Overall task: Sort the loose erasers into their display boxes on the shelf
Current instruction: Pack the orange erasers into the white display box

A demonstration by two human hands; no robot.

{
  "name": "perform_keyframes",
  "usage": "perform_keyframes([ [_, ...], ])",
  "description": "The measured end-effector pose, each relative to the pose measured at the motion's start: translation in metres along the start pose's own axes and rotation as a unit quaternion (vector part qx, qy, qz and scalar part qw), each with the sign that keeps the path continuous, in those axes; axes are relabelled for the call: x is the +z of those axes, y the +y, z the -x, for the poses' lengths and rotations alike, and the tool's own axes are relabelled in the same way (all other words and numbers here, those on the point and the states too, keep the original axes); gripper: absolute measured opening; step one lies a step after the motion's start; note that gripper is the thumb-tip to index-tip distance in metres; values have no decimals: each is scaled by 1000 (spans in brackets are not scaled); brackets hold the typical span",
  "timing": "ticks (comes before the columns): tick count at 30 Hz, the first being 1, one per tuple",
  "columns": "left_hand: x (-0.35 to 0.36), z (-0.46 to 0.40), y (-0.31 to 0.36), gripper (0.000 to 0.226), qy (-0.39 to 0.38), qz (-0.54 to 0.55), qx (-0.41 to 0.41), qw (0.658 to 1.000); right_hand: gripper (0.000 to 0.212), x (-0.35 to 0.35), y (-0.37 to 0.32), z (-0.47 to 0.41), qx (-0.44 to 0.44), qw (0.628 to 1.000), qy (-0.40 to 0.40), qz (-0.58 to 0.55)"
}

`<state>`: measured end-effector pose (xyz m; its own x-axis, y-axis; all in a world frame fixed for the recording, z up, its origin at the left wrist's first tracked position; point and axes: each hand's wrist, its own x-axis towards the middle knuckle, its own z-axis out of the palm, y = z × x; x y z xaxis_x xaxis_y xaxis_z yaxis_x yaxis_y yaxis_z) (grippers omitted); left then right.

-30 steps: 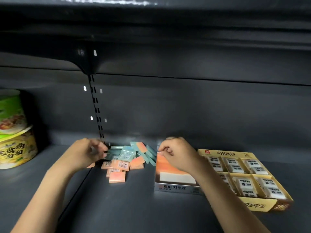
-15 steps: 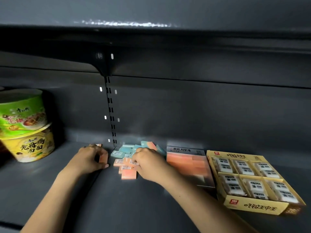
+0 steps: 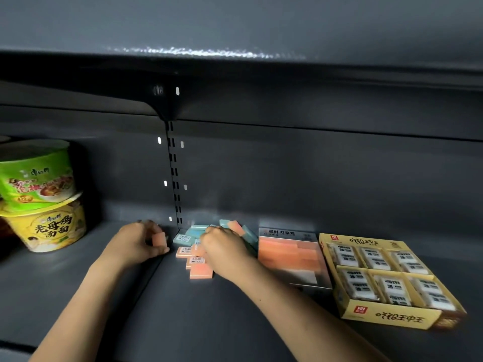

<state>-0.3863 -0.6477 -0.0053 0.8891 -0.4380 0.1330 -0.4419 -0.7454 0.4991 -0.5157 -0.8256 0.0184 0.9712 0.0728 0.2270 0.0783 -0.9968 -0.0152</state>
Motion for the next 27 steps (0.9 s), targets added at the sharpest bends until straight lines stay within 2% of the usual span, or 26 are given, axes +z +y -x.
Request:
perform_keyframes([
  [5, -14, 7, 16, 39, 56, 139, 72, 986, 18, 2, 6, 0, 17, 998, 22, -54],
  [9, -18, 15, 42, 57, 39, 214, 114, 969, 12, -16, 30, 10, 66, 980, 68, -176],
  [12, -15, 17, 64, 57, 7, 244, 137, 960, 14, -34, 57, 22, 109, 960, 71, -248],
  [19, 17, 12, 118, 50, -18, 240, 200, 950, 17, -57, 113, 58, 210, 937, 73, -270],
  [27, 62, 8, 173, 61, -118, 212, 248, 938, 23, -66, 149, 92, 262, 942, 38, -209],
])
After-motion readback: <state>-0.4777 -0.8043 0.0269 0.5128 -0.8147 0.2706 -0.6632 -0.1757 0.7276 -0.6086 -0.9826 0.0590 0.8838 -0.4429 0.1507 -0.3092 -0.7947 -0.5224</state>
